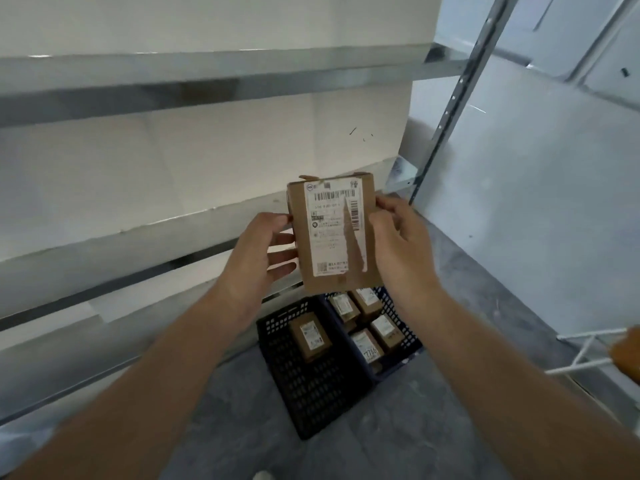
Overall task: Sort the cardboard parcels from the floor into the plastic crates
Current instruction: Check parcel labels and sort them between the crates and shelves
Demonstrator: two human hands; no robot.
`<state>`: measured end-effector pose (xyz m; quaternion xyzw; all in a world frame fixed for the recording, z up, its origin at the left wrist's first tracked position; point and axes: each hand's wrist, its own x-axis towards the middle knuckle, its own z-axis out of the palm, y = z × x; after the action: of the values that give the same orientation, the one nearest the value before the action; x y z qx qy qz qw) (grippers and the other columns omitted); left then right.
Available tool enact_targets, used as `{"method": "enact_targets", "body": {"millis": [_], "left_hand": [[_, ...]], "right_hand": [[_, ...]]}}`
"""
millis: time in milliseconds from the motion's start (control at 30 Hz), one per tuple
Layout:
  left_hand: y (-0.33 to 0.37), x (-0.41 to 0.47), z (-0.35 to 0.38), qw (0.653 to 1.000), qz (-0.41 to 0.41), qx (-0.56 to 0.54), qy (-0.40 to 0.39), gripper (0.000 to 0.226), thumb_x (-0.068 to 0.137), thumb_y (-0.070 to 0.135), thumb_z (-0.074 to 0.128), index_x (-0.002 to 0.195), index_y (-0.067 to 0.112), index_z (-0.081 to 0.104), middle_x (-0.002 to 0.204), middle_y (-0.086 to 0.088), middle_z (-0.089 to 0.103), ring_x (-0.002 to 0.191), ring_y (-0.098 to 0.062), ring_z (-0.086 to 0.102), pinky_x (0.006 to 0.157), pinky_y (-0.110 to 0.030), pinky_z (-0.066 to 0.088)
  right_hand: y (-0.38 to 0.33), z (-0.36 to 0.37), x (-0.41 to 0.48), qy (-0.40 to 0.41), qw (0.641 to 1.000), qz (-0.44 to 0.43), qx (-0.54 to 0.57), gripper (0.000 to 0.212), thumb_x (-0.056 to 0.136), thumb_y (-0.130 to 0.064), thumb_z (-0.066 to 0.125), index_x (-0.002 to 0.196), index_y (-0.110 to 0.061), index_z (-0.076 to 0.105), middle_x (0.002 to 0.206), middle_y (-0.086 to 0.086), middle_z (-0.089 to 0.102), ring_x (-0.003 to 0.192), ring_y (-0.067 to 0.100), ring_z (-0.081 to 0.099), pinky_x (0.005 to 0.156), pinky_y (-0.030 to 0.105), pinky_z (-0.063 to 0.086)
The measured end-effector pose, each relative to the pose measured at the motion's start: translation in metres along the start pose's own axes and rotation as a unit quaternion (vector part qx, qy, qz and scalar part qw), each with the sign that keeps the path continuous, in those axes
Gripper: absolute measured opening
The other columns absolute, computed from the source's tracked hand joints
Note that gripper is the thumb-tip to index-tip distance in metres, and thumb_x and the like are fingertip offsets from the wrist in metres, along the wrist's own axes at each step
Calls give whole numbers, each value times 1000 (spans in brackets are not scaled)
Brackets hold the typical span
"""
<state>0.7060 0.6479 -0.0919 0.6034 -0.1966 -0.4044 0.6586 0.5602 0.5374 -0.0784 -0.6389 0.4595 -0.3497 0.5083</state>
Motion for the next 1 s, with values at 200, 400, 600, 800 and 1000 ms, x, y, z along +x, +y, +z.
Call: {"method": "enact_targets", "body": {"millis": [200, 400, 600, 800, 1000], "left_hand": [[-21, 69, 8, 998, -56, 25, 8, 32, 100, 42, 49, 115, 21, 68, 124, -8, 69, 110, -27, 70, 106, -50, 51], [-57, 126, 33, 991, -113, 26, 66, 31, 102, 37, 49, 114, 16, 69, 115, -6, 75, 113, -27, 69, 104, -45, 52], [-130, 182, 79, 976, -157, 20, 151, 31, 104, 31, 45, 113, 9, 65, 111, -10, 73, 107, -25, 69, 95, -37, 55], [-230, 227, 101, 956, -207, 8, 207, 27, 100, 32, 47, 91, 17, 69, 93, -2, 76, 99, -23, 70, 97, -40, 54], [-346, 261, 91, 940, -262, 18, 218, 31, 102, 31, 46, 97, 19, 74, 90, 3, 77, 95, -19, 73, 96, -39, 56]], "right_hand": [[33, 17, 61, 0, 998, 55, -8, 24, 108, -38, 52, 126, -36, 68, 113, -7, 74, 101, 11, 76, 69, 28, 61], [85, 19, 132, -49, 993, 106, -23, 23, 110, -34, 51, 126, -32, 68, 112, -6, 74, 97, 9, 75, 58, 19, 58], [176, 15, 208, -125, 982, 140, -35, 23, 108, -35, 50, 124, -34, 67, 113, -6, 76, 102, 14, 75, 82, 39, 65], [286, 25, 254, -188, 965, 171, -58, 21, 109, -31, 51, 123, -27, 66, 107, -6, 77, 95, 10, 75, 77, 33, 63], [414, 52, 261, -195, 949, 234, -78, 24, 108, -29, 49, 125, -25, 65, 106, 0, 77, 92, 16, 75, 84, 46, 66]]}}
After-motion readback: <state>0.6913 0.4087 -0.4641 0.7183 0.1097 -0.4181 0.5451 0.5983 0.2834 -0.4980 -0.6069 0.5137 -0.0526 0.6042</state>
